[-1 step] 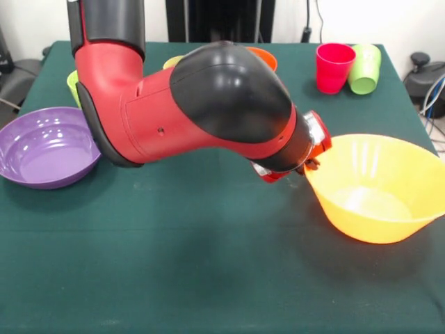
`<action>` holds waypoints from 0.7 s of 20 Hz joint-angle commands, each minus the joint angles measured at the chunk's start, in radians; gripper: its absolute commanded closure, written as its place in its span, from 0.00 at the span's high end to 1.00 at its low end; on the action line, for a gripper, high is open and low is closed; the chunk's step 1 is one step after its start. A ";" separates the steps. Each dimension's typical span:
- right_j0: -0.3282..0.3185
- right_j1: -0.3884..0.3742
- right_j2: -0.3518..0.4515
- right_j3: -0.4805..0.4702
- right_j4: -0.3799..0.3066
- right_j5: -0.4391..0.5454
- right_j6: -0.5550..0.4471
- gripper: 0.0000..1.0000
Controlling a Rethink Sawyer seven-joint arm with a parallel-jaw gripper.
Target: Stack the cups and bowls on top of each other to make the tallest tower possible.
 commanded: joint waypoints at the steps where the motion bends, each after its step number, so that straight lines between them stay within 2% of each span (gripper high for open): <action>1: 0.039 0.012 0.010 -0.119 -0.068 0.088 -0.325 0.00; 5: 0.038 0.017 0.017 -0.073 -0.013 0.128 -0.268 0.00; 11: 0.018 0.048 0.048 -0.008 0.111 0.132 -0.143 0.00; 14: 0.011 0.056 0.058 0.018 0.177 0.176 -0.090 0.00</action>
